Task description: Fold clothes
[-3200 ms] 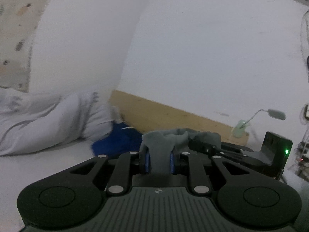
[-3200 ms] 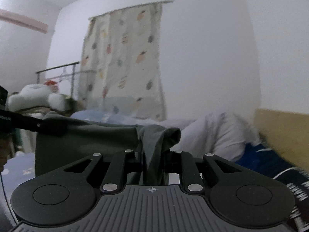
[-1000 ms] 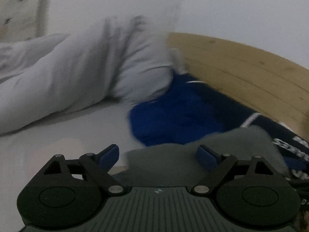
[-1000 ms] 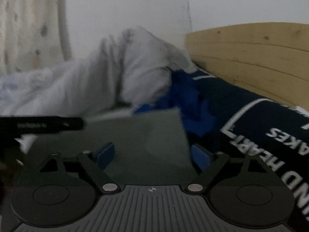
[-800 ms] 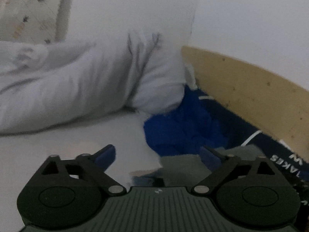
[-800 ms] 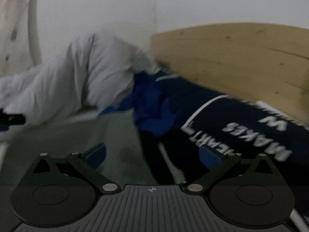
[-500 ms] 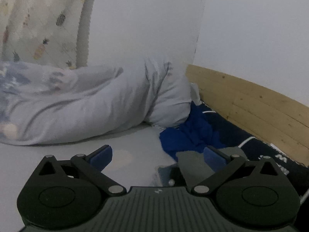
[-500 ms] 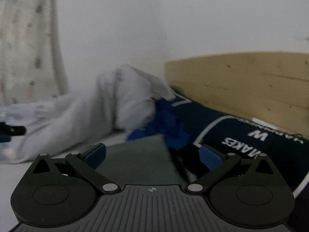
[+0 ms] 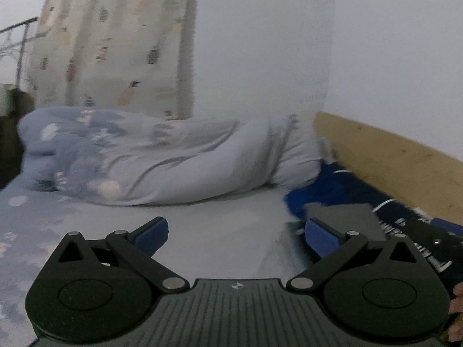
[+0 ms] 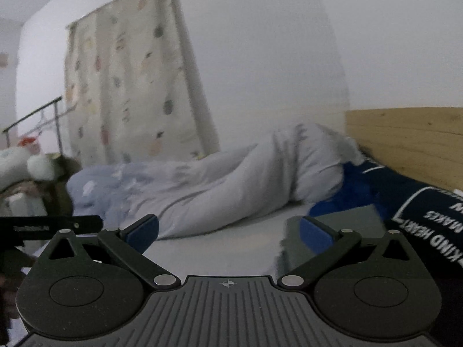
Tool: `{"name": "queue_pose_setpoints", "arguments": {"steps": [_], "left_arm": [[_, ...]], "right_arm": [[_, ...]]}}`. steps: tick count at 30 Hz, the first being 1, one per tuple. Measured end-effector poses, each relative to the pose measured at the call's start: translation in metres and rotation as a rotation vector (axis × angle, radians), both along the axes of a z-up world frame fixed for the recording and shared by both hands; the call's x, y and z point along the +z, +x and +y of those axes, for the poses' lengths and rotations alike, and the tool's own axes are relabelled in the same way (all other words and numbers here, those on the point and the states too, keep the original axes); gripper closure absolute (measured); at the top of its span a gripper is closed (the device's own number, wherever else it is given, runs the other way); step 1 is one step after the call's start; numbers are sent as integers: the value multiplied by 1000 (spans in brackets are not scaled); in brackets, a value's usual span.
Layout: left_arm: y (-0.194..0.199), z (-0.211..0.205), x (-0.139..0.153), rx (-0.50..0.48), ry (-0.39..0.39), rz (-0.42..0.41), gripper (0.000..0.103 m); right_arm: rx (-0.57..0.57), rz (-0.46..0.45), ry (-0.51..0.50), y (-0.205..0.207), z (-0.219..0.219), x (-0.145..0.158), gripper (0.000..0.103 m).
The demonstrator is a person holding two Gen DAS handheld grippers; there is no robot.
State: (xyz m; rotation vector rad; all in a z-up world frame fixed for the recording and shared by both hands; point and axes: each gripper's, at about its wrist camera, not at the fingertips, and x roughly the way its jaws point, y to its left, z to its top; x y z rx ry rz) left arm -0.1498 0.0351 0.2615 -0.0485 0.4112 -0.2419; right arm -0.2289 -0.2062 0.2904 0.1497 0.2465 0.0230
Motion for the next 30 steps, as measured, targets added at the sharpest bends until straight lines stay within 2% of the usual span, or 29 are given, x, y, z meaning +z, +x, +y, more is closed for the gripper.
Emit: {"name": "queue_pose_setpoints", "arguments": {"steps": [6, 14, 19, 25, 28, 30], "left_arm": [[7, 44, -43, 109, 41, 70, 0], [61, 61, -123, 194, 54, 197, 0], [99, 64, -169, 213, 44, 239, 0], [121, 57, -219, 215, 25, 234, 0], [131, 48, -237, 196, 72, 248, 0], [140, 43, -243, 223, 89, 223, 0]], "right_arm": [[52, 112, -42, 30, 52, -37, 0], [71, 247, -110, 89, 104, -110, 0], [71, 314, -150, 127, 119, -163, 0], [48, 378, -154, 165, 116, -222, 0], [23, 358, -132, 171, 109, -246, 0], [-12, 383, -137, 176, 108, -261, 0]]}}
